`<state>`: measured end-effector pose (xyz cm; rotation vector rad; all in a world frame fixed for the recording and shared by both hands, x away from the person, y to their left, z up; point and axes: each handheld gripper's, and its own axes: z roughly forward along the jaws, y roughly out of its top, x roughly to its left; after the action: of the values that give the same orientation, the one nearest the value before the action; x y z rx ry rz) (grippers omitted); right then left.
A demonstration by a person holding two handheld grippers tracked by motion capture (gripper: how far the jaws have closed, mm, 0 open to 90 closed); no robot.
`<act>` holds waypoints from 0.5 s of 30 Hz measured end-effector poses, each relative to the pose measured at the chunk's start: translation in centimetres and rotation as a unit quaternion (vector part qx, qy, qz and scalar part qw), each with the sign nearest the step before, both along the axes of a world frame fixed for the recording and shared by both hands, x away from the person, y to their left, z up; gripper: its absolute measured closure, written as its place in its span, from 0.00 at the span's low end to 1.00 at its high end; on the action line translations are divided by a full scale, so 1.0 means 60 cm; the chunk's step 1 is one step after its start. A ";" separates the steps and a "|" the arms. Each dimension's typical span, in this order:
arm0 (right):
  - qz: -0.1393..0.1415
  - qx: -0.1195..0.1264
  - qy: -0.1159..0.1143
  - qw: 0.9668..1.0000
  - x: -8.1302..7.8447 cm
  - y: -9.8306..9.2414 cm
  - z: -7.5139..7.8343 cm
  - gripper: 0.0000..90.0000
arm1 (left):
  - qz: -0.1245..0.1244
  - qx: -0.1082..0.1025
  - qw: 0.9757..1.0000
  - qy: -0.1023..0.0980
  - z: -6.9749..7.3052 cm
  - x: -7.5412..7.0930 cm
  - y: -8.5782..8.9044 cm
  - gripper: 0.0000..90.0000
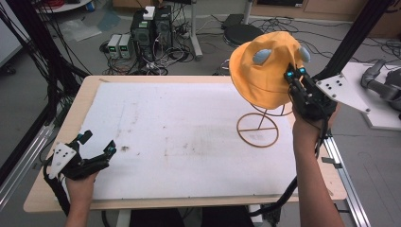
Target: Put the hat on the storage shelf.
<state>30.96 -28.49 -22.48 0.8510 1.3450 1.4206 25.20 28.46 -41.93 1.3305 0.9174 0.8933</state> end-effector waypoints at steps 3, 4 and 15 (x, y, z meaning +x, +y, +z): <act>-0.013 0.005 0.005 1.000 0.008 -0.011 -0.009 0.98 | 0.000 0.000 1.000 0.000 0.000 0.000 0.000 0.11; -0.019 0.007 0.009 1.000 0.010 -0.014 -0.012 0.98 | 0.000 -0.001 1.000 0.001 0.000 0.000 0.000 0.11; -0.043 0.012 0.043 0.998 0.038 -0.027 -0.040 0.98 | 0.000 -0.002 1.000 0.003 -0.002 0.000 0.001 0.11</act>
<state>33.26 -30.09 -24.89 0.9850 1.3410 1.3494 25.22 28.50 -42.02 1.3302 0.9230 0.8889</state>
